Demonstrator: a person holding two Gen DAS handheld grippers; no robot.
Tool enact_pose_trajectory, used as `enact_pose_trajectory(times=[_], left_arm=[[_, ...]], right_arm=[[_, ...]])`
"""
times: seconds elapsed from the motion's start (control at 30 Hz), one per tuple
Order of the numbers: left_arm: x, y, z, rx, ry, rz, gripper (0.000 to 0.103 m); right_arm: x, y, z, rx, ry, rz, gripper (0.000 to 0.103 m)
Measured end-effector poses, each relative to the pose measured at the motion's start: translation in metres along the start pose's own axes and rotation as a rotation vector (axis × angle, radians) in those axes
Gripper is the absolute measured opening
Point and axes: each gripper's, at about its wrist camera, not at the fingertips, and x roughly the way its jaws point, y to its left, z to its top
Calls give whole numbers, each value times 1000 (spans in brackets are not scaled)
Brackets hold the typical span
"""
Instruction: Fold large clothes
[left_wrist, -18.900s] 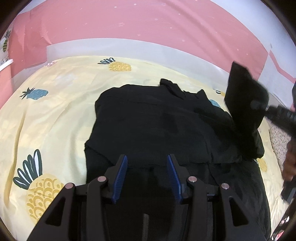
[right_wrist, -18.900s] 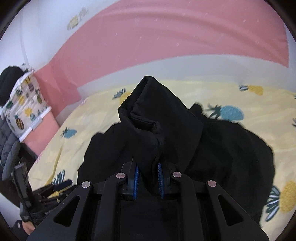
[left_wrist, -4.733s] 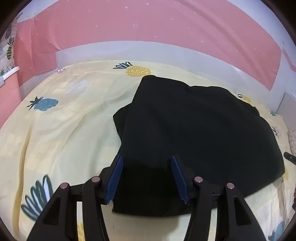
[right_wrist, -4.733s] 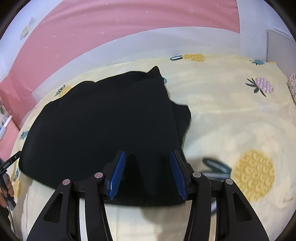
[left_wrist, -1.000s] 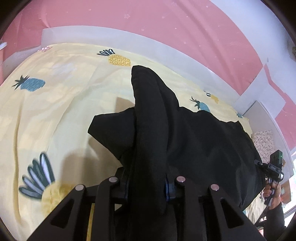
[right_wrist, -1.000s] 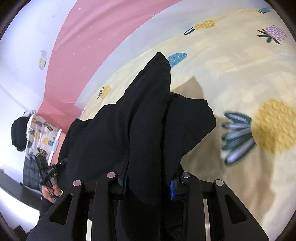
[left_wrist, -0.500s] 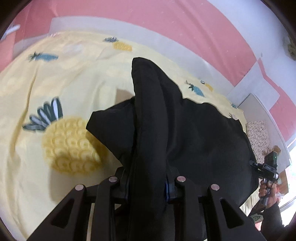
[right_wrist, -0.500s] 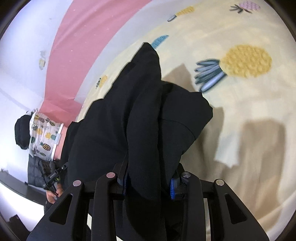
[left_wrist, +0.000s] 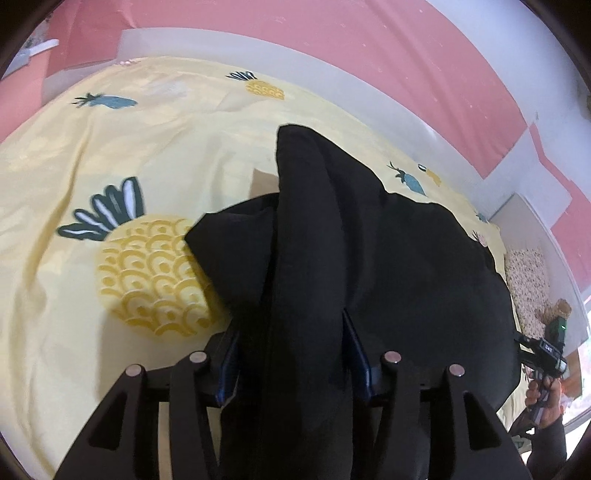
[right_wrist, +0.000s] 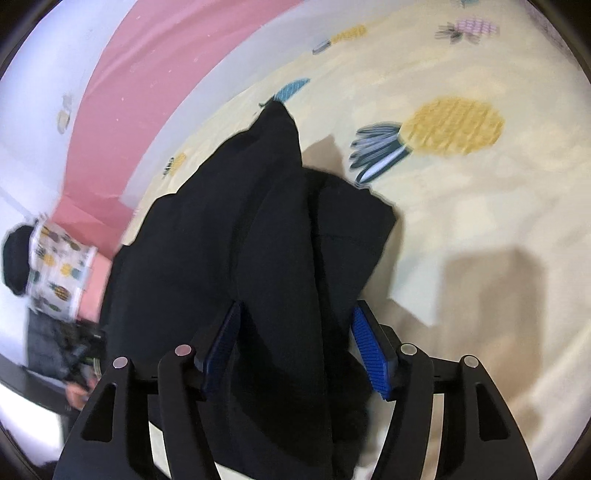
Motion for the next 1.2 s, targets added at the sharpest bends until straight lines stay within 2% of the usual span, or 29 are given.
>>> enact_pose_trajectory(times=[0.07, 0.17, 0.3, 0.43, 0.53, 0.63, 0.9, 1.07, 1.2], left_arm=[[-12, -2, -2, 17, -23, 31, 53], [-37, -16, 0, 76, -117, 75, 51], [-46, -47, 9, 138, -174, 43, 51], [-9, -77, 16, 233, -154, 71, 51], [27, -75, 17, 255, -120, 152, 50], [48, -66, 16, 242, -121, 164, 48], [49, -64, 13, 240, -134, 155, 48], [27, -74, 8, 245, -134, 176, 48], [2, -83, -8, 244, -142, 194, 48]], right_arm=[[-21, 11, -1, -46, -59, -67, 62], [-42, 31, -1, -100, -135, -106, 62], [-35, 74, -1, -210, -184, -131, 62], [4, 99, 4, -263, -160, -150, 60], [38, 98, 7, -298, -127, -245, 57], [51, 89, 7, -295, -133, -283, 56], [53, 80, 6, -274, -144, -299, 55], [27, 89, 0, -253, -157, -296, 56], [1, 102, -20, -276, -170, -279, 56]])
